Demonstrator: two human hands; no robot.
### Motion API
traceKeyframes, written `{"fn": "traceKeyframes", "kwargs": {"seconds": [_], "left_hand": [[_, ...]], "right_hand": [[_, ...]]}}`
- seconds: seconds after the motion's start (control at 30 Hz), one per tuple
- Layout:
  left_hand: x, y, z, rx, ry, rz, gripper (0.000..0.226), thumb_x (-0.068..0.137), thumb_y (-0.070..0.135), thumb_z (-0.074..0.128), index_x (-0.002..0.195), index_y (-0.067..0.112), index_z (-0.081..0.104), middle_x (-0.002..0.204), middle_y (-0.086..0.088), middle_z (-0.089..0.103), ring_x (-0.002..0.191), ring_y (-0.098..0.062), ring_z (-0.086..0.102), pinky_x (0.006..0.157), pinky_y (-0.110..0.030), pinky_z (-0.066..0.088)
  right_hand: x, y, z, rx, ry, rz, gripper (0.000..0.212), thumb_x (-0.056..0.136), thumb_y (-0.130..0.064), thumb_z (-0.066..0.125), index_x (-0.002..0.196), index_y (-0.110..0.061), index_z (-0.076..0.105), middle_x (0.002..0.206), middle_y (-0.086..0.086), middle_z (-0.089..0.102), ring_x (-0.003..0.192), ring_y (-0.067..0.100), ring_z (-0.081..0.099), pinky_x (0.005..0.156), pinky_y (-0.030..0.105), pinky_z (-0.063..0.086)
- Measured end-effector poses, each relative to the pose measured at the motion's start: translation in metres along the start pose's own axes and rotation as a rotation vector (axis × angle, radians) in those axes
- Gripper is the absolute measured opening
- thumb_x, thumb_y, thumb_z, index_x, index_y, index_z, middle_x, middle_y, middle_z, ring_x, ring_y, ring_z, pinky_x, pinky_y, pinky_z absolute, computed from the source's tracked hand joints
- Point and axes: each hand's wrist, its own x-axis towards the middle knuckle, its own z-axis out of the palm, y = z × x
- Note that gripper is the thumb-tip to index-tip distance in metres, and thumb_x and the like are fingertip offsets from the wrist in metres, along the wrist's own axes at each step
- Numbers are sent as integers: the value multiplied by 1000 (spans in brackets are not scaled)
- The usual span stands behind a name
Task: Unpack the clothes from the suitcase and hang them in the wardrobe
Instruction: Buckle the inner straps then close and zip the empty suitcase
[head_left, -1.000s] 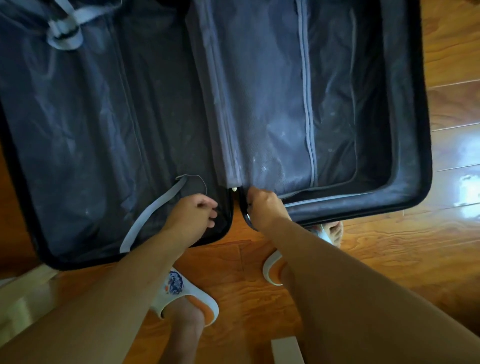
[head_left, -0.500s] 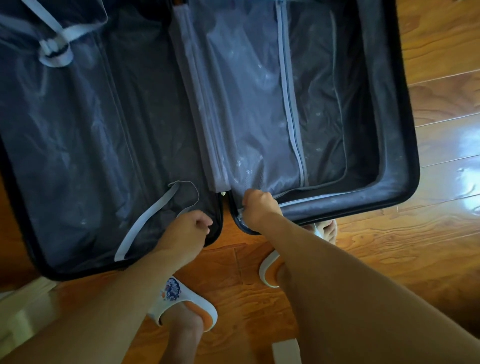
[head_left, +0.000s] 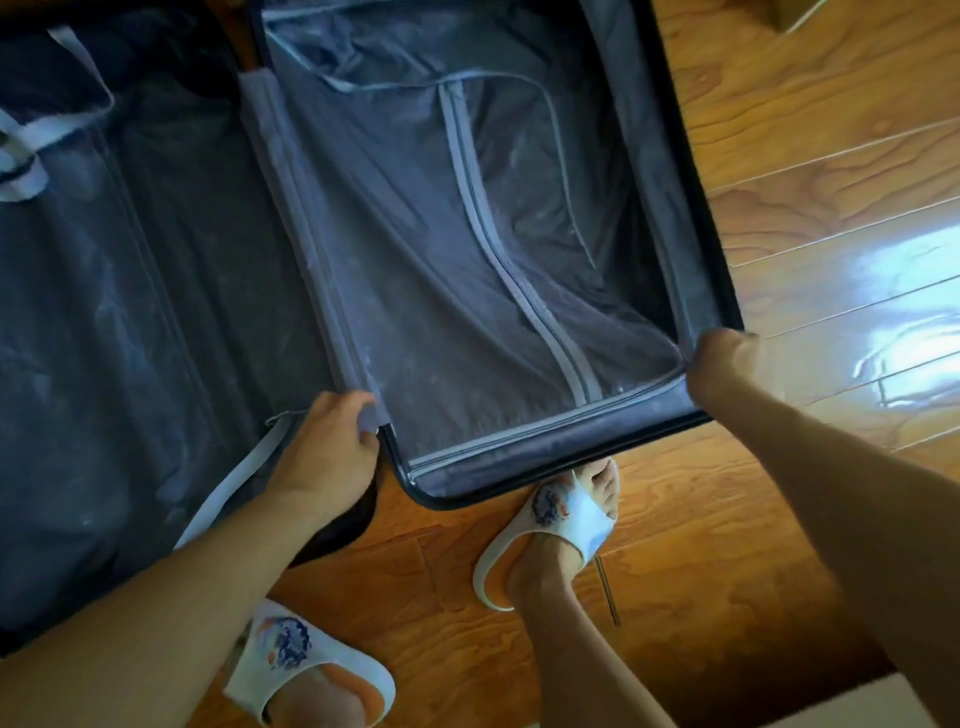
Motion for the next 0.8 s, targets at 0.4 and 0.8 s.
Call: {"fn": "traceKeyframes", "kwargs": {"seconds": [0.4, 0.8], "left_hand": [[139, 46, -48, -149, 496, -60, 69, 97, 17, 60, 157, 13, 27, 149, -20, 28, 134, -39, 39, 116, -48, 35], [221, 50, -122, -179, 501, -246, 37, 108, 31, 42, 121, 6, 65, 116, -21, 67, 89, -31, 57, 79, -39, 47]], "right_hand": [[142, -60, -82, -306, 275, -607, 29, 76, 6, 62, 101, -7, 57, 97, 15, 52, 81, 41, 64, 61, 43, 52], [268, -182, -197, -148, 602, -718, 28, 80, 11, 53, 107, 0, 53, 99, 24, 48, 83, 45, 57, 63, 49, 47]]}}
